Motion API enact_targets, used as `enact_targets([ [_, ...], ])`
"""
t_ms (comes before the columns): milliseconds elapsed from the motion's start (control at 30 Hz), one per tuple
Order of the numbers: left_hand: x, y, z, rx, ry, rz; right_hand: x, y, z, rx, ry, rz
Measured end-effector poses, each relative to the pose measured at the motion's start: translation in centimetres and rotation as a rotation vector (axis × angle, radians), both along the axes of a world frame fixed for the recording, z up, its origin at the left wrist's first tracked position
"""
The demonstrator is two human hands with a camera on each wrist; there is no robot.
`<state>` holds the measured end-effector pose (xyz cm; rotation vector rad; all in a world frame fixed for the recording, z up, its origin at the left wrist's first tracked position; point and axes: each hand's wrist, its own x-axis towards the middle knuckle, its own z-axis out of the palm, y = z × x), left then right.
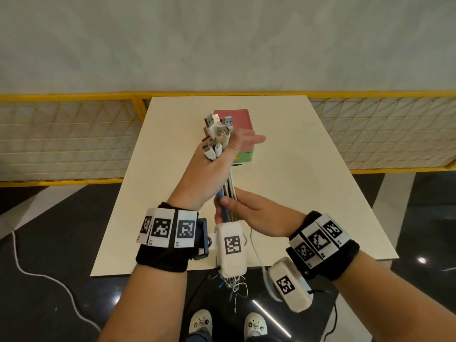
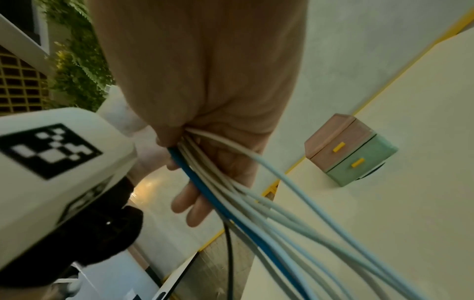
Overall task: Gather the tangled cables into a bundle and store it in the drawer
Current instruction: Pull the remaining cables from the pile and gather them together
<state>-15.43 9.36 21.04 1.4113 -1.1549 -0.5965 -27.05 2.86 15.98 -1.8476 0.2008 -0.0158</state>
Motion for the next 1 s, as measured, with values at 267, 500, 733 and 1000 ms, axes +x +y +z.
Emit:
enact_targets([
  [267,0.1,-0.5,0.1,0.006,0.068,0.084,-0.1,-0.8,0.1,-0.028,0.021,-0.032],
  [500,-0.3,-1.3,0.1,0.141,-0.040,-0.059,0.9,-1.7,2.4,-0.038,-0.151,-0.213],
  [733,0.2,-0.9,-0.5,0.110,0.184,-0.148,2.0,-1.3,2.6,-0.086,-0.274,-0.317],
  [1000,-0.1,-1.0,-0.7,-0.069,0.419,-0.147,2.0,-1.4,3.6,0.208,-0.088,-0.362],
])
